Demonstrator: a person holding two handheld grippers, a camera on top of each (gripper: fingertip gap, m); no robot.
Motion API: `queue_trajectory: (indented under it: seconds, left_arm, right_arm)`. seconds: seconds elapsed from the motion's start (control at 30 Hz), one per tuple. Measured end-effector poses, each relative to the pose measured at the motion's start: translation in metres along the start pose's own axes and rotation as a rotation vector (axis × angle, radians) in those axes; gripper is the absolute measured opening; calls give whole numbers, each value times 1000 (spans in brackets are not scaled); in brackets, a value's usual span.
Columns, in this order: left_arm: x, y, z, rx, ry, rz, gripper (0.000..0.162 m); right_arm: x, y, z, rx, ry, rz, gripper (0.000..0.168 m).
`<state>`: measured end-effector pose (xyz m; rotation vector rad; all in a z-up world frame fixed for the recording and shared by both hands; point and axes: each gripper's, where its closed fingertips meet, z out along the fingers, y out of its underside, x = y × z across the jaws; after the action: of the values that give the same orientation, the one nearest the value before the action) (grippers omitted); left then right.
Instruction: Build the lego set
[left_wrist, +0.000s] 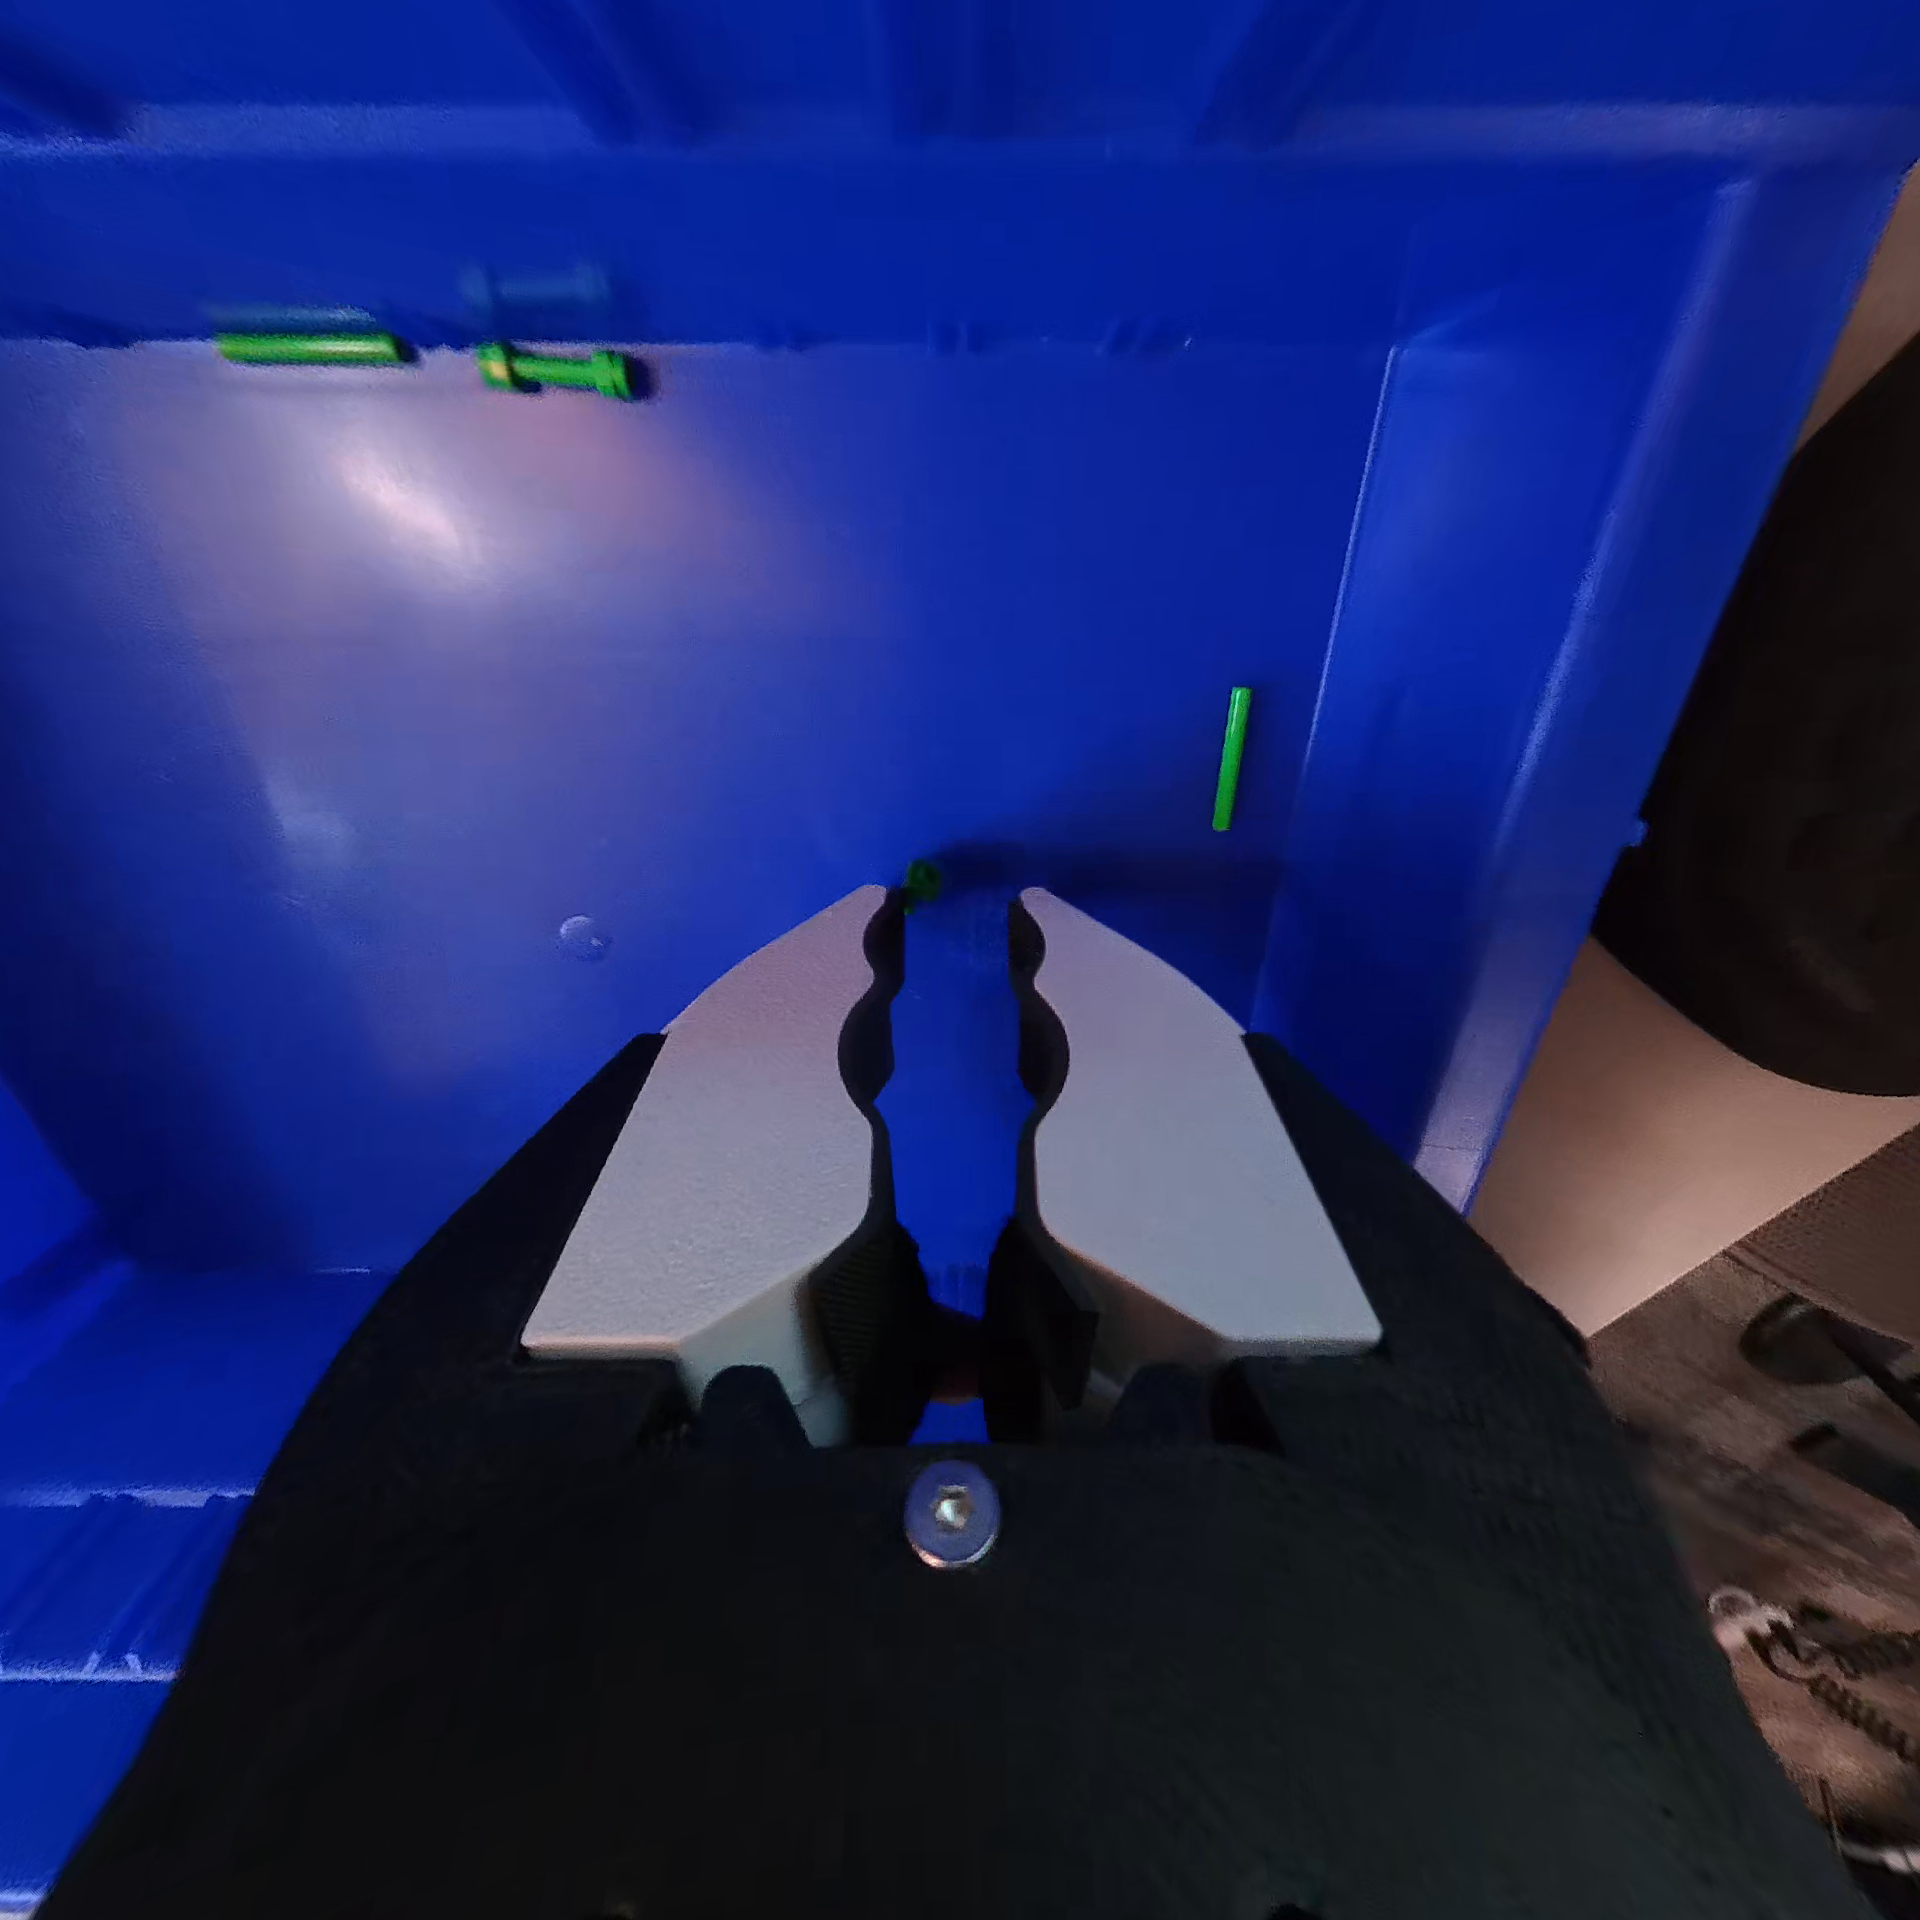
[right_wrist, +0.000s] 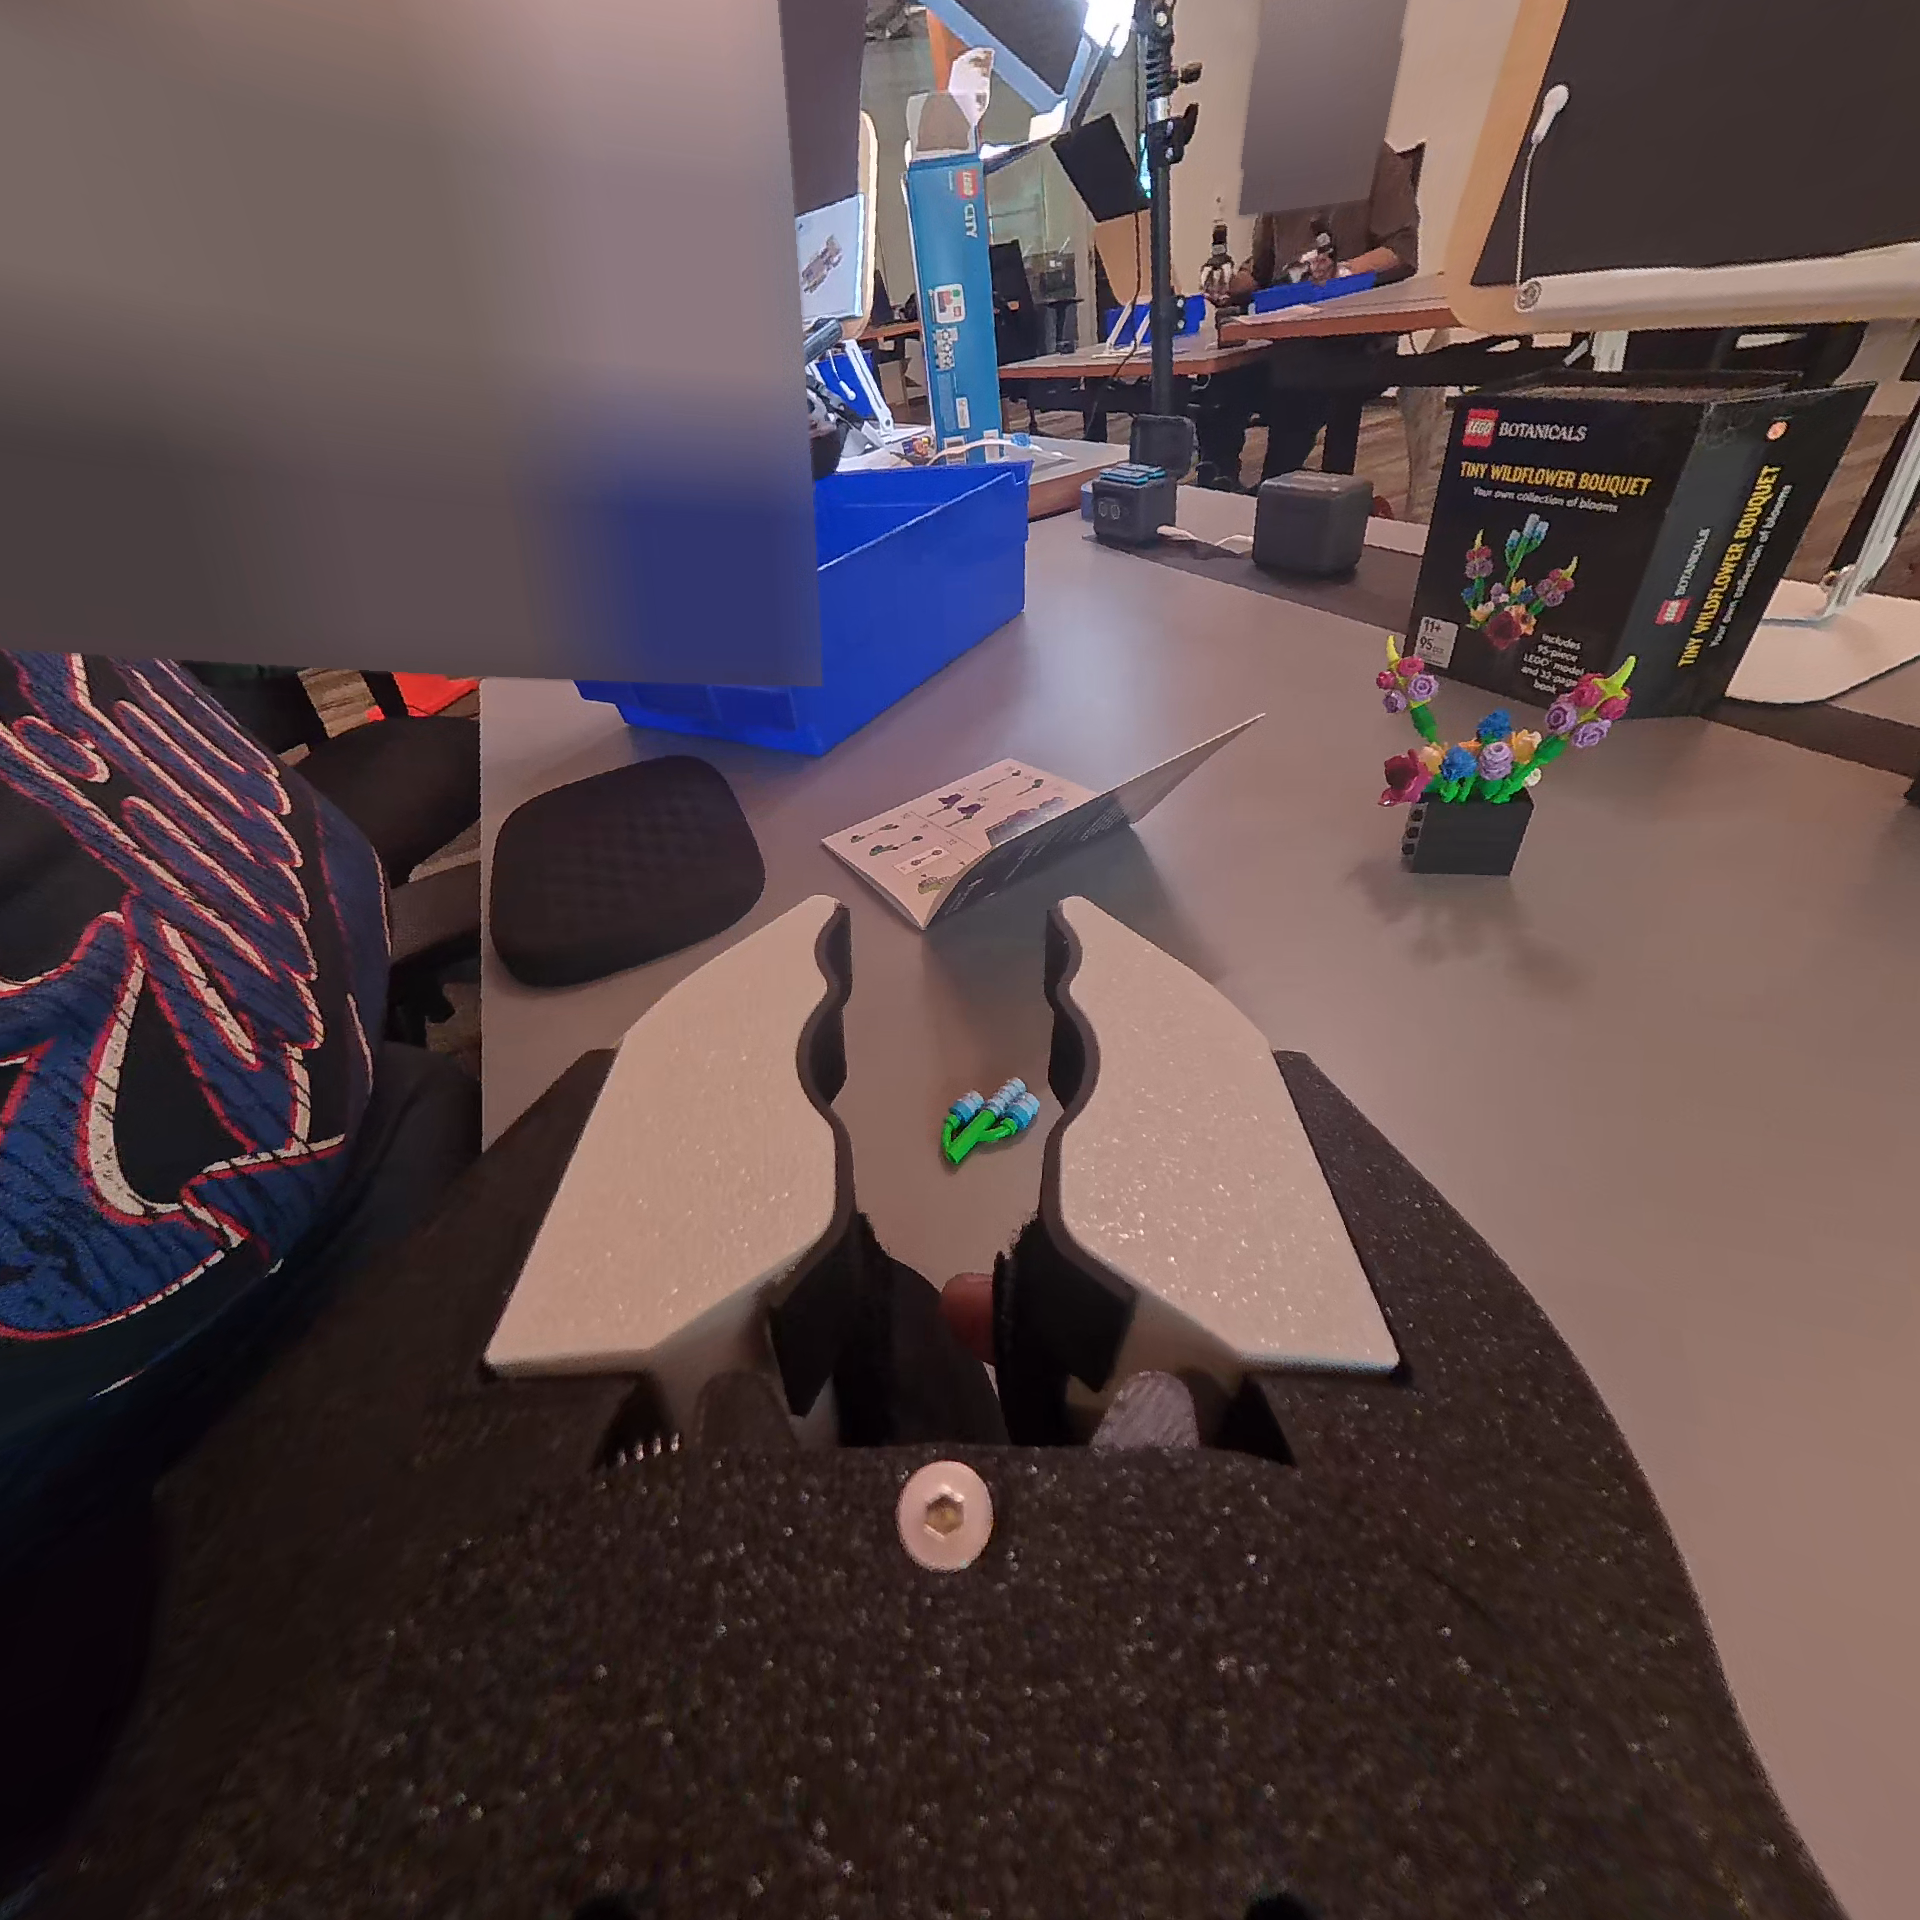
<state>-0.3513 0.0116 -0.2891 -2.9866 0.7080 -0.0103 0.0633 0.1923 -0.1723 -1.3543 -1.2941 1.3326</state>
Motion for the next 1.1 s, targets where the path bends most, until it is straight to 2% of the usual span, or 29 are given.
queue_trajectory:
  seconds: [0.3,0.43,0.77,0.83,0.9,1.1]
  left_arm:
    - [-28,-55,-26,334,-38,-5,28]
    - [-49,-67,-17,338,-69,-4,35]
    - [-51,-79,9,337,5,23,32]
    - [-52,-79,9,347,11,4,30]
    - [-53,-79,9,351,11,-4,21]
    - [-56,-72,-6,361,-102,8,21]
  right_arm:
    - [2,-2,1,-6,-1,-2,36]
    - [1,-5,4,-4,-6,-6,36]
    - [1,-2,-2,-29,34,-8,36]
    - [1,-2,-3,-32,40,-11,36]
    - [1,-3,-2,-31,39,-15,36]
    - [-3,-4,3,-41,29,-25,36]
